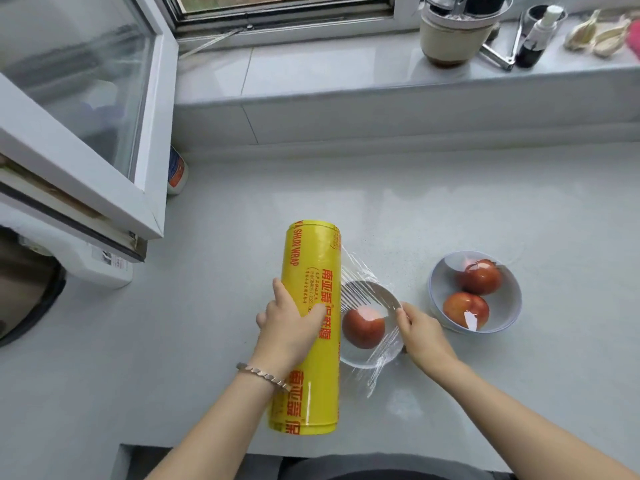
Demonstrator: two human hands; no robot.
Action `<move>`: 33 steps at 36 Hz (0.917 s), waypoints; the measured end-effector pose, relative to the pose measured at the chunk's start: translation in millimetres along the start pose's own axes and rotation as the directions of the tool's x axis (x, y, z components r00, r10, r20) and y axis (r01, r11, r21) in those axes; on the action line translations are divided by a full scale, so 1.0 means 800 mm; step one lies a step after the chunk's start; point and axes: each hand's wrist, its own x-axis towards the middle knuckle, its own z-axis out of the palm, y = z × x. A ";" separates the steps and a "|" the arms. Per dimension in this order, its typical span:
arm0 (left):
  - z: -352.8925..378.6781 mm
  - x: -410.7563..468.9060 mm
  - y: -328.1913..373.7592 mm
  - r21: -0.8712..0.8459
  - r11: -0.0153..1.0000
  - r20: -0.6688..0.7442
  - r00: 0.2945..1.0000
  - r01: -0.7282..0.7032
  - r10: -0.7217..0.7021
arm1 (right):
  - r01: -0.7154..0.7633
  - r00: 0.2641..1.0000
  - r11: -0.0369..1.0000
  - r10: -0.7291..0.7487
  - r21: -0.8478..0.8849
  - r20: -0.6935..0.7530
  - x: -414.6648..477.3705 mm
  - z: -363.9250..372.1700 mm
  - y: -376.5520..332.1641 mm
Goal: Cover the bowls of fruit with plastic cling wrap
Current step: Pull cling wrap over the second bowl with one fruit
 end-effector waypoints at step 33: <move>-0.010 0.005 -0.040 -0.546 0.837 0.094 0.995 0.039 0.015 | -0.005 1.000 0.997 0.004 -0.081 -0.017 0.004 -0.001 -0.011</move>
